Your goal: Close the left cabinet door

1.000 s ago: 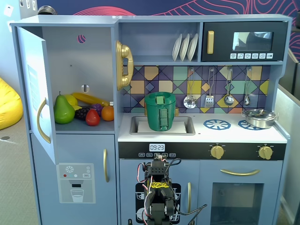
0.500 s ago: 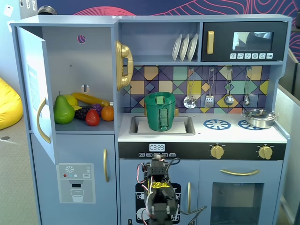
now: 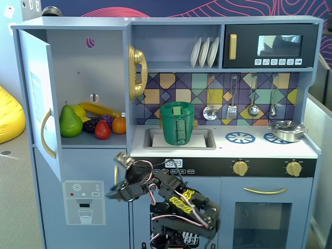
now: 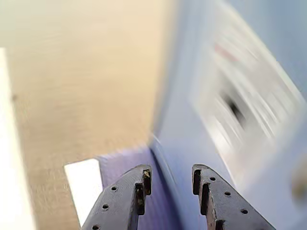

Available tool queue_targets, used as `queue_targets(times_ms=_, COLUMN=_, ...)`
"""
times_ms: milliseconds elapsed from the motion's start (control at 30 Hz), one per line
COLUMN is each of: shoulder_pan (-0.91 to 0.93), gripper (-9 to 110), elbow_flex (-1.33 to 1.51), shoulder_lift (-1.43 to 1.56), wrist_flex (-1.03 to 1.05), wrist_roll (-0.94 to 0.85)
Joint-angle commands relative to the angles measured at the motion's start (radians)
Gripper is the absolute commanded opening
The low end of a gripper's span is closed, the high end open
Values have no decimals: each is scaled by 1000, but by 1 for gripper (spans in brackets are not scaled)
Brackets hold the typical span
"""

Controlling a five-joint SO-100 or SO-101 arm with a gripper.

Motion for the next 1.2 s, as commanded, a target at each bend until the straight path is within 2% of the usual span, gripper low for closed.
queue_targets(times_ms=0, shoulder_pan=-184, gripper=0, elbow_flex=-207, shoulder_lift=-69, wrist_flex=-6, wrist_roll=-187)
queue_targets(times_ms=167, shoulder_pan=-307, gripper=0, elbow_flex=-388, shoulder_lift=-227, wrist_flex=-84, wrist_roll=-316)
queue_targets(times_ms=333, shoulder_pan=-387, gripper=0, elbow_flex=-506, shoulder_lift=-373, wrist_flex=-138, wrist_roll=-311)
queue_targets(times_ms=733, shoulder_pan=-609, gripper=0, elbow_flex=-723, shoulder_lift=-857, wrist_flex=-537, wrist_roll=-291)
queue_targets(times_ms=1167, shoulder_pan=-577, gripper=0, elbow_flex=-1083, shoulder_lift=-1273, wrist_flex=-635, wrist_roll=-324)
